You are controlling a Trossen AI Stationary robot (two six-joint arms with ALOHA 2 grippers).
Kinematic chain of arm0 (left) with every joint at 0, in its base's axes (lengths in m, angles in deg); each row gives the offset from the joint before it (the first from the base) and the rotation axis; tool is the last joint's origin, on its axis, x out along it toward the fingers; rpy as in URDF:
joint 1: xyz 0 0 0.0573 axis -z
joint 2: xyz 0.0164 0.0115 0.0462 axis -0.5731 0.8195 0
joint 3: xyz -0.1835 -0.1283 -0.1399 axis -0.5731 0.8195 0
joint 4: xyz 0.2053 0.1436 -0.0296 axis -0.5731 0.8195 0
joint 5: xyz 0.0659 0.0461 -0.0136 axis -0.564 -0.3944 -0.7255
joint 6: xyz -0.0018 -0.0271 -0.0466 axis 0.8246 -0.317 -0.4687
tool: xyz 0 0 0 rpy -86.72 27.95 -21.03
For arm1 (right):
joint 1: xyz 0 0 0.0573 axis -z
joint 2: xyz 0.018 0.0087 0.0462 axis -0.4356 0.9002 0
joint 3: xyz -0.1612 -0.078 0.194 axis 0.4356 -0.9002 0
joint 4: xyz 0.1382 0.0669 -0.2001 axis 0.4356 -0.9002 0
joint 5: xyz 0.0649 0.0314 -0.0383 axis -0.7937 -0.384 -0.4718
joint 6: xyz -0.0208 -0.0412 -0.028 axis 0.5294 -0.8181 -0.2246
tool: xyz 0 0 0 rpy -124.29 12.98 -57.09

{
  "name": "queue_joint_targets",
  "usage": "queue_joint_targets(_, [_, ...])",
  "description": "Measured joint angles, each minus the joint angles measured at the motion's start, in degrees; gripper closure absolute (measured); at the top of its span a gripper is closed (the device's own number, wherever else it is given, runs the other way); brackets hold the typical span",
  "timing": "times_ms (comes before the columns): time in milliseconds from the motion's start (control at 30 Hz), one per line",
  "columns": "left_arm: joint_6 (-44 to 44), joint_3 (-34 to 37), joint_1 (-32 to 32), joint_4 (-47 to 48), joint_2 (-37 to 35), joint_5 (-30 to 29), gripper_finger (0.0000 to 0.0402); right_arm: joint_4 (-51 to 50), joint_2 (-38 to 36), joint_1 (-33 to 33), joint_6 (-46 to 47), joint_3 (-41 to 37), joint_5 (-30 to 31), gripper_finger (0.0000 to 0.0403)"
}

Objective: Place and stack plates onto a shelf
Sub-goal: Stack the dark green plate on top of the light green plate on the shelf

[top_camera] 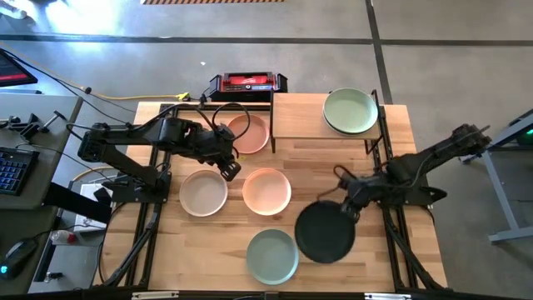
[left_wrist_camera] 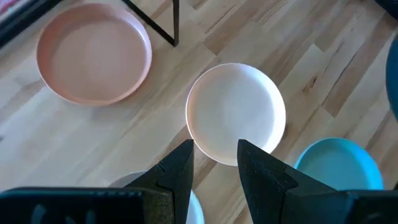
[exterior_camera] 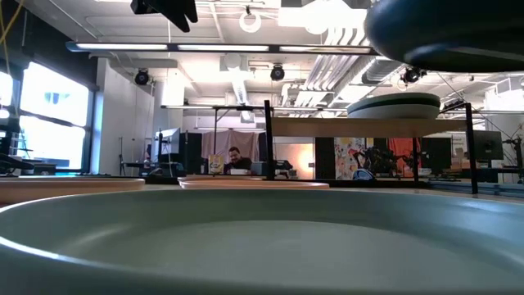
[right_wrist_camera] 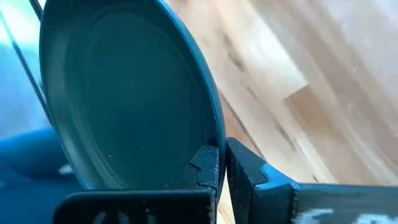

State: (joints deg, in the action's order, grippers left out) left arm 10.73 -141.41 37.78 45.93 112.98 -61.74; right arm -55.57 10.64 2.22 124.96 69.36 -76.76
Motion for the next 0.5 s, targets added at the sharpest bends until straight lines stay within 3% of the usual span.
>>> queue_joint_targets(267, [7.3,0.0,0.0,0.2,0.0,-4.0,0.0289,-0.6,-5.9,10.8,-0.1,0.6,0.5,0.0403])
queue_joint_targets(500, [15.6,0.0,-0.5,0.3,0.0,-8.5,0.0289,-3.5,-7.3,20.5,-2.5,7.6,8.6,0.0403])
